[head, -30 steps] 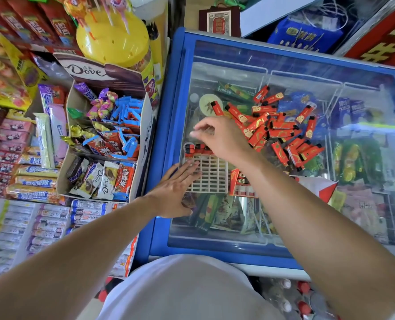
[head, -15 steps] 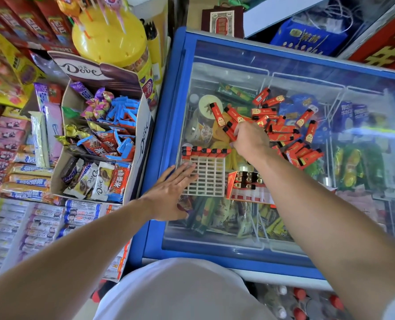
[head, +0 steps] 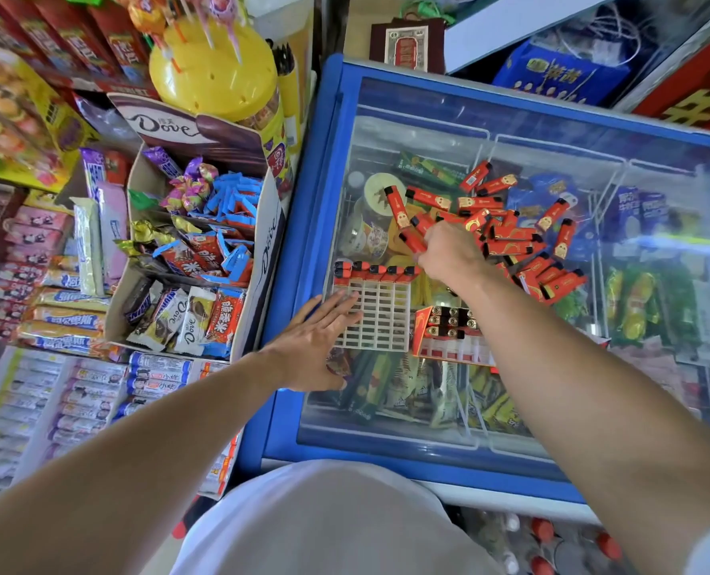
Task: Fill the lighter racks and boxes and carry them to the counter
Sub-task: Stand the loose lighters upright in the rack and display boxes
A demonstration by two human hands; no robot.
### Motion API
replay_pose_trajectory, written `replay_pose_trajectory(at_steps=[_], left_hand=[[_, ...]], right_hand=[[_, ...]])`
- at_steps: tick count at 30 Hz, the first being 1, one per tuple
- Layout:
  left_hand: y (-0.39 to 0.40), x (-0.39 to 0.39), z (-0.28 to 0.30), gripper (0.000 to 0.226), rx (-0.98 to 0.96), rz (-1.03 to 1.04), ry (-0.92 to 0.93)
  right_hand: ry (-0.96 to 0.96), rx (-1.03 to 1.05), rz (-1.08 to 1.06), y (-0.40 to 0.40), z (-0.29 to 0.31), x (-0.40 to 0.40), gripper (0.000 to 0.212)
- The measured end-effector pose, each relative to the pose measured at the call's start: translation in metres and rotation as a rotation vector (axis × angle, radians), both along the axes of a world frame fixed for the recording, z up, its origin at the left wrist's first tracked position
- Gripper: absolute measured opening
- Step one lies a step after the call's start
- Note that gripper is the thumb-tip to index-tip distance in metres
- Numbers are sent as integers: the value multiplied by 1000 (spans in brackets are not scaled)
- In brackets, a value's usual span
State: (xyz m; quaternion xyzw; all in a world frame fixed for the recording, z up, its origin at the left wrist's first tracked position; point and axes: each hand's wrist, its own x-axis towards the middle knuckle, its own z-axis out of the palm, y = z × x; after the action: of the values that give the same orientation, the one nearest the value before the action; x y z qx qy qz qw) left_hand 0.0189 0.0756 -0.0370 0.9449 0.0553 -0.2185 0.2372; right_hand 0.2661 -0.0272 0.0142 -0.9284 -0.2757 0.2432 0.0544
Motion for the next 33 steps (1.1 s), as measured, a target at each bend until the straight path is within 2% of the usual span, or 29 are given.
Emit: replay_pose_trajectory(at_steps=[4,7,12,22,33], left_hand=[[-1,0,-1,114,-3,7,-8],[0,-1,-3,115,3,7,-18],[0,-1,-5,113,6,4,-28],[4,-1,-8,115,-14,-15,-39],[7,0,-8,119,-59,-34,-10]], right_hand=[[-44,361,-48,-3,37,-27,17],[3,481,74,-14,60,-59,29],[-9,370,225,-25,45,-95,25],[-365,224,245,-13,18,-112,21],[-349,222,188,-5,22,-117,20]])
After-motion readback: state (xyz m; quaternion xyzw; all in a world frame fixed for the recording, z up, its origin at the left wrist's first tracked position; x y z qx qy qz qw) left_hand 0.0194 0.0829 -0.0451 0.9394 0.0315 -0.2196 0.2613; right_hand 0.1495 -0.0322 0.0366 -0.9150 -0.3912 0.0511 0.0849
